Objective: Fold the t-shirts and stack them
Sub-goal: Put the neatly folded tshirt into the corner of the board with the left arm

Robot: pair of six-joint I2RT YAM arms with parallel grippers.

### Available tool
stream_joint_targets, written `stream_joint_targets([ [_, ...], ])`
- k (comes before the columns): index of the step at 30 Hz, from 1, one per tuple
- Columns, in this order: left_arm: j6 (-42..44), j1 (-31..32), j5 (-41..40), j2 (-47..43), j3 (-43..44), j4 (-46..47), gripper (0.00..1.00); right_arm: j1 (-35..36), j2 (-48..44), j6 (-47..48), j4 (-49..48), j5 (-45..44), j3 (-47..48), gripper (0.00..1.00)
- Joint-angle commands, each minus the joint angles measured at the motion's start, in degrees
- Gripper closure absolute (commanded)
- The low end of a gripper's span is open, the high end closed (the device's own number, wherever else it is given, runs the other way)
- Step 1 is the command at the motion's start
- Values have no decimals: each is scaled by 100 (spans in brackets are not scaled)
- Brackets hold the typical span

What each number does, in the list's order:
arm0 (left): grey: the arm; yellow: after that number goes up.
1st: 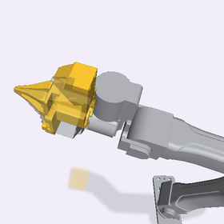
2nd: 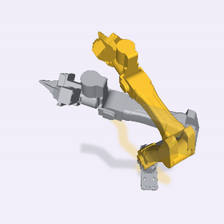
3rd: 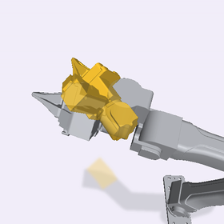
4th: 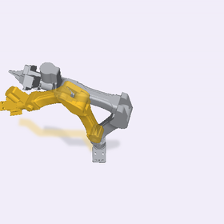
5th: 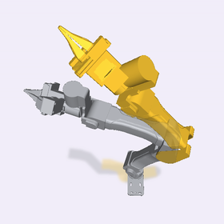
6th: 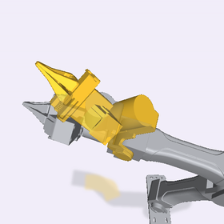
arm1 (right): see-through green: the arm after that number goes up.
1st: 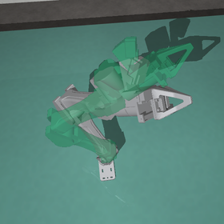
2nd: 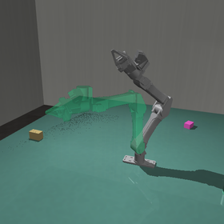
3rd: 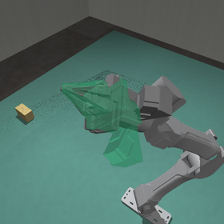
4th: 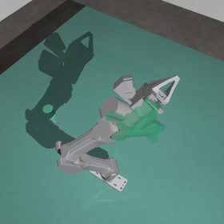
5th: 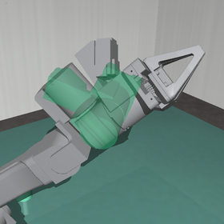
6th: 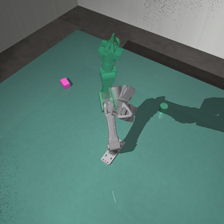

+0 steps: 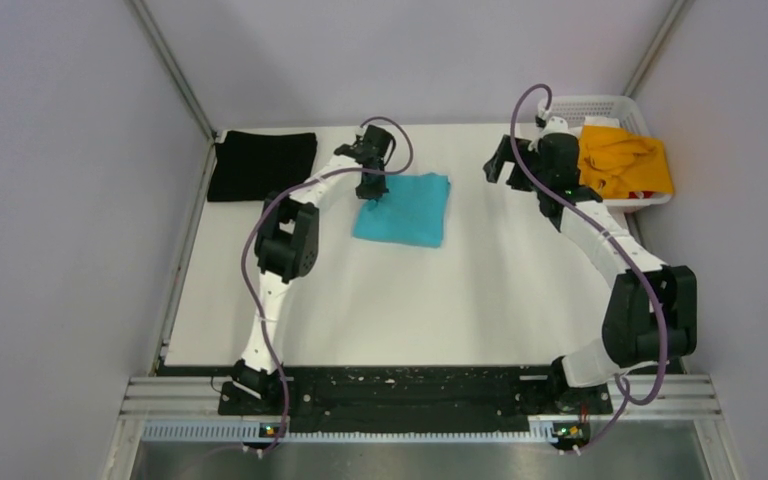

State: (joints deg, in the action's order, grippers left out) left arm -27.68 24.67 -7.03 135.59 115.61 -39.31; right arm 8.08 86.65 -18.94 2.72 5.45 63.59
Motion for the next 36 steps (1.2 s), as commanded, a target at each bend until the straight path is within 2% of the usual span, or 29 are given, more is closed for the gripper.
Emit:
stream_joint_targets([
  [1, 694, -200, -1588, -405, 239, -352, 100, -26, -416, 177, -543, -89, -154, 1],
  [13, 2426, -707, -2484, -1058, 368, 154, 100, -28, -480, 294, -547, -367, -321, 1],
  [26, 3574, -1180, -2905, -1303, 828, 685, 100, -26, -311, 385, -447, -449, -210, 1],
  [31, 3838, -1299, -3000, -1308, 1255, 704, 100, -25, -325, 441, -428, -527, -205, 1],
  [36, 3980, -1345, -3055, -1405, 1331, 761, 100, -26, -247, 467, -450, -528, -208, 1],
])
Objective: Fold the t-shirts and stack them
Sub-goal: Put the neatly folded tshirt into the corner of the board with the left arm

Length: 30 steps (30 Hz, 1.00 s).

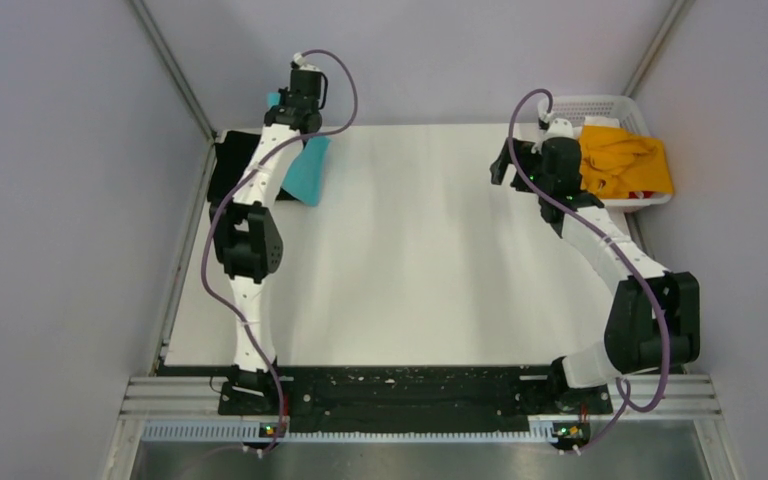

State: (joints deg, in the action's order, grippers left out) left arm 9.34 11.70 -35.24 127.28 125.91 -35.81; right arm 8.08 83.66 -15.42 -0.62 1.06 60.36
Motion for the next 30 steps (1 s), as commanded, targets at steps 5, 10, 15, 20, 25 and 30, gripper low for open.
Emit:
stream_joint_targets([
  [5, 410, -63, -238, -722, 311, 511, 100, -25, 148, 93, -80, -53, 164, 1],
  [10, 428, -104, -54, -899, 329, 593, 100, -25, 203, 85, -124, 34, 158, 1],
  [15, 348, -212, 183, -818, 329, 550, 100, -26, 208, 94, -118, -24, 160, 1],
  [20, 274, -406, 229, -447, 336, 576, 100, -26, 264, 114, -118, -75, 177, 1],
  [25, 297, -704, 684, -111, 328, 676, 100, -26, 402, 105, 5, -73, 277, 1],
  [30, 399, -1044, 1249, 178, 318, 998, 100, -25, 457, 95, 53, -88, 316, 2],
])
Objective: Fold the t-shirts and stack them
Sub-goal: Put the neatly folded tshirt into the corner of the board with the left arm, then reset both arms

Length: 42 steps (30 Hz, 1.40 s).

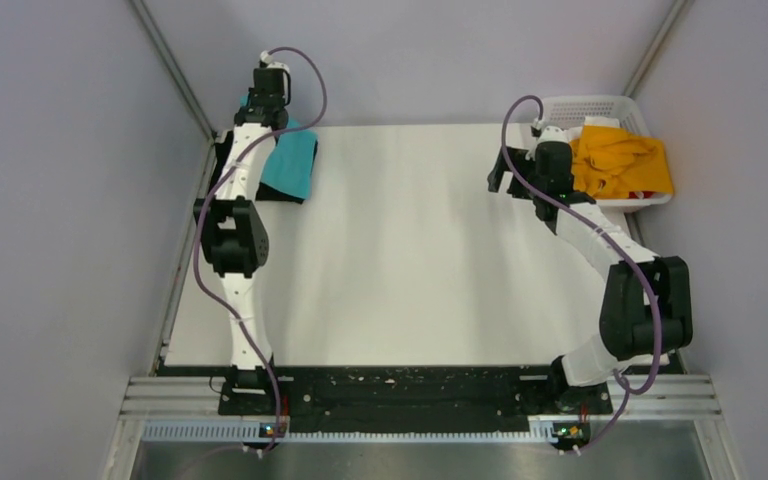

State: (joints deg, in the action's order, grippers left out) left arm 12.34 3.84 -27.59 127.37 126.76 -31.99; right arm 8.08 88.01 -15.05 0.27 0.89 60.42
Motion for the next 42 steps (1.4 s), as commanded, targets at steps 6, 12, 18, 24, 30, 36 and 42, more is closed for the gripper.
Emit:
stream_joint_targets([
  [6, 51, -750, 1029, 444, 244, 933, 100, -30, 69, 57, 269, -270, 350, 2],
  [12, 59, -935, 1148, 678, 227, 1125, 100, -25, 141, 78, 535, -457, 378, 2],
  [18, -124, -944, 719, 796, 200, 1374, 26, -26, 150, 71, 744, -590, 459, 2],
  [24, -829, -931, 291, 498, 141, 1352, 1, -33, -55, -11, 800, -609, 356, 2],
  [30, -1769, -845, 1175, -570, -807, 1107, 1, -30, -391, -147, 704, -595, 12, 1],
  [36, -2960, -654, 2334, -2154, -2959, 1445, 1, -25, -918, -416, 358, -598, -760, 1],
  [42, -3537, 56, 2692, -3944, -5783, 2449, 1, -26, -1666, -678, 132, -986, -1664, 1],
])
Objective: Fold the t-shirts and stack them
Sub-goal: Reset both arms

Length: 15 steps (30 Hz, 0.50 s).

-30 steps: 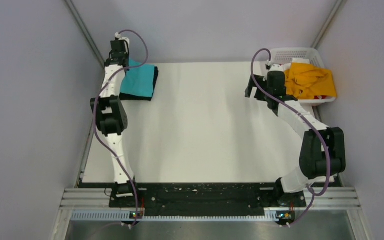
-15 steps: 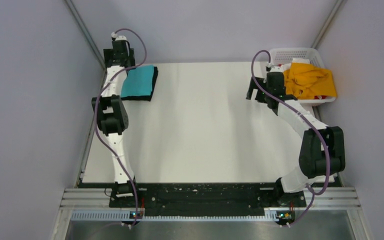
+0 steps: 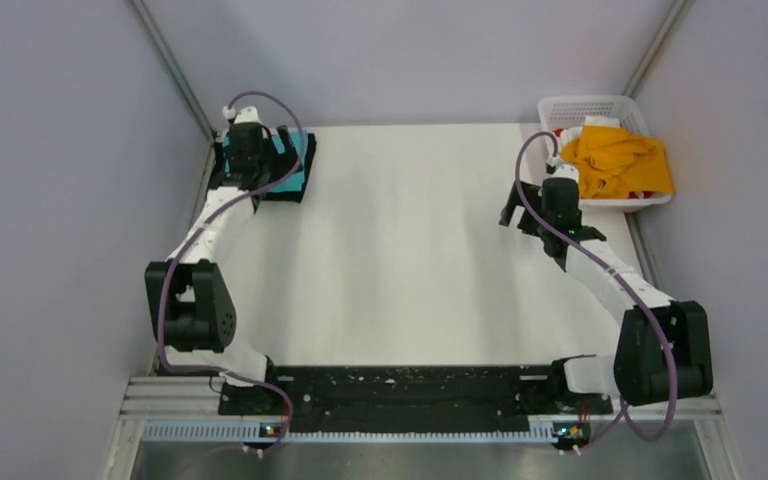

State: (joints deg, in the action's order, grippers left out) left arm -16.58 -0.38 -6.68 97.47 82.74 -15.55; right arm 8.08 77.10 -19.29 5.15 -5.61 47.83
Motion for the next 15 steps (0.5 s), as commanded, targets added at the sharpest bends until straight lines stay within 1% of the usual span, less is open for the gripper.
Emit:
stream_joint_targets([
  [1, -647, 628, 511, -1247, -1836, 919, 1, -27, -709, -286, -395, -433, -560, 1],
  [4, -629, 1206, -309, -1953, -3026, 1102, 1, -25, -1136, -274, -461, -565, -1019, 1],
  [6, -646, 1408, -644, -2306, -3452, 1099, 1, -26, -1357, -377, -465, -643, -1275, 1],
  [9, -810, 1444, -465, -2801, -3915, 1161, 1, -28, -1638, -576, -658, -751, -1614, 1],
  [12, -959, 1469, -372, -3144, -4297, 1415, 1, -26, -1813, -710, -810, -846, -1832, 1],
  [15, -1017, 1466, -378, -3334, -4457, 1504, 1, -25, -1903, -731, -880, -838, -1874, 1],
])
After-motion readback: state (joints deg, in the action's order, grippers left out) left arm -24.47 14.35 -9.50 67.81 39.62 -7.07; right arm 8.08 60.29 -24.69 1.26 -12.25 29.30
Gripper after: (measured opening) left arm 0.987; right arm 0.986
